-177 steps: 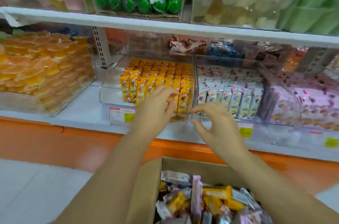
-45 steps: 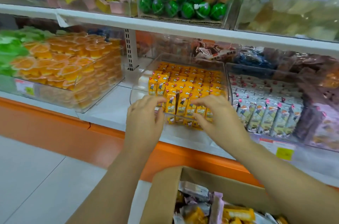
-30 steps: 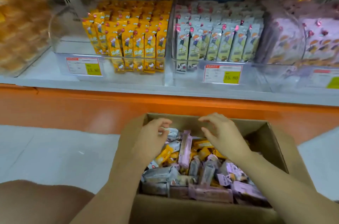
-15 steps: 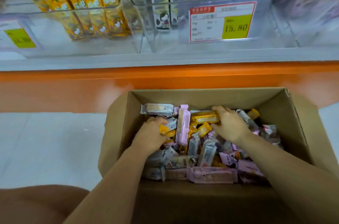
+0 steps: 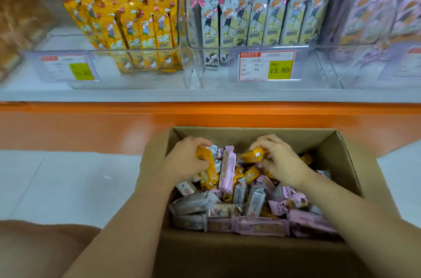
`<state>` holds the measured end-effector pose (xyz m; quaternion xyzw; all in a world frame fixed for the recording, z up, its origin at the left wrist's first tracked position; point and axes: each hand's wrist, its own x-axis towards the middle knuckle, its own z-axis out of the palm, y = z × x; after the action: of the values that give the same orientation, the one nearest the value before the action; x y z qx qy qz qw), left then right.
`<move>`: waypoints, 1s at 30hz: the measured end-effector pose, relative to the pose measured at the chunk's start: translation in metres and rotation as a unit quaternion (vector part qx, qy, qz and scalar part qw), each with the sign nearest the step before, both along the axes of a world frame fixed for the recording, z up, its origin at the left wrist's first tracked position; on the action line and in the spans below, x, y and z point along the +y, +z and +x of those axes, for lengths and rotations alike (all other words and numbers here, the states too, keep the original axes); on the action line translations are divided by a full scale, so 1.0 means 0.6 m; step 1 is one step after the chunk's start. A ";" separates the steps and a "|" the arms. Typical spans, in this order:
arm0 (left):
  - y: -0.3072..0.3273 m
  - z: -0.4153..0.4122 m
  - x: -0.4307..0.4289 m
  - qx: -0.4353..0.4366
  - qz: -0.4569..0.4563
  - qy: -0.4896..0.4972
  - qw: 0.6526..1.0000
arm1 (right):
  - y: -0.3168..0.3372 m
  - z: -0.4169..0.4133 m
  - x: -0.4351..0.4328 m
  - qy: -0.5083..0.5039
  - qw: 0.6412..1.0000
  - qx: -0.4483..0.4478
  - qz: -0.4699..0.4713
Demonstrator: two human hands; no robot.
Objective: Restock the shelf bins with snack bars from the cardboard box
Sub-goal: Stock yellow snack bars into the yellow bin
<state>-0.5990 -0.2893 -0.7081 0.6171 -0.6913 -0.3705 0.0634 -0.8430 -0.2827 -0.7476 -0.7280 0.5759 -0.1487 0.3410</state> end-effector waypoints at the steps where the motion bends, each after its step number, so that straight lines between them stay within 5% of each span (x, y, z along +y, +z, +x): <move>1: 0.021 0.000 -0.001 0.021 -0.003 -0.002 1.000 | 0.020 0.003 0.001 0.016 1.000 -0.018 0.000; 19: 0.257 0.082 0.009 0.327 0.014 -0.056 0.943 | 0.329 0.034 0.031 0.013 0.985 -0.062 -0.163; 30: 0.286 0.123 -0.018 0.466 -0.149 0.105 0.866 | 0.429 0.087 0.008 0.042 0.986 -0.057 -0.151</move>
<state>-0.5253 -0.3001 -0.5365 0.4250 -0.5594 -0.4990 0.5074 -0.7909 -0.2778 -0.4900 -0.7850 0.4951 -0.2606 0.2659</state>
